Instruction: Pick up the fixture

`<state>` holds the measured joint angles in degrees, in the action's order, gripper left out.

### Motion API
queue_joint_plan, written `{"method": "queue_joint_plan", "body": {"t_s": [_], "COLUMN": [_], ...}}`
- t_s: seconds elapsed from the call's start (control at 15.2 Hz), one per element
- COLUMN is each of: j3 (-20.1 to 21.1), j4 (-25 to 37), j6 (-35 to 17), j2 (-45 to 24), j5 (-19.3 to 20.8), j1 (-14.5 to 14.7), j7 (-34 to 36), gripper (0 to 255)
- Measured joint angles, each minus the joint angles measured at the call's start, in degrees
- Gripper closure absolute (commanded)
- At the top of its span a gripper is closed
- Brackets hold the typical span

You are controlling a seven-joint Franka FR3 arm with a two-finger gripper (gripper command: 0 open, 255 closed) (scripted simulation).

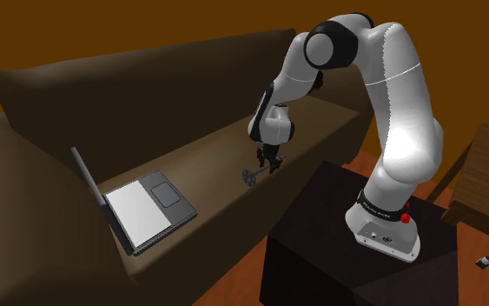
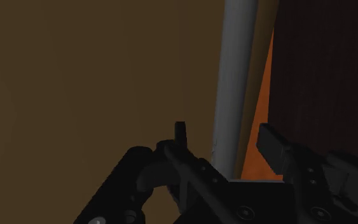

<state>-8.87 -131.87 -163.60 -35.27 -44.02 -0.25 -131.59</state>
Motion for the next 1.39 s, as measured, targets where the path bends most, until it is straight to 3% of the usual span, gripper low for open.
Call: {"method": "queue_joint_plan", "body": {"t_s": [0.59, 1.39], "j3": [0.11, -6.55], "j4": [0.12, -4.03], "j6": [-0.11, 5.29], "j2": [-0.14, 9.00], "j5": [-0.11, 6.55], "j1": [-0.09, 5.34], "j7": [-0.09, 6.09], "gripper": [255, 255]}}
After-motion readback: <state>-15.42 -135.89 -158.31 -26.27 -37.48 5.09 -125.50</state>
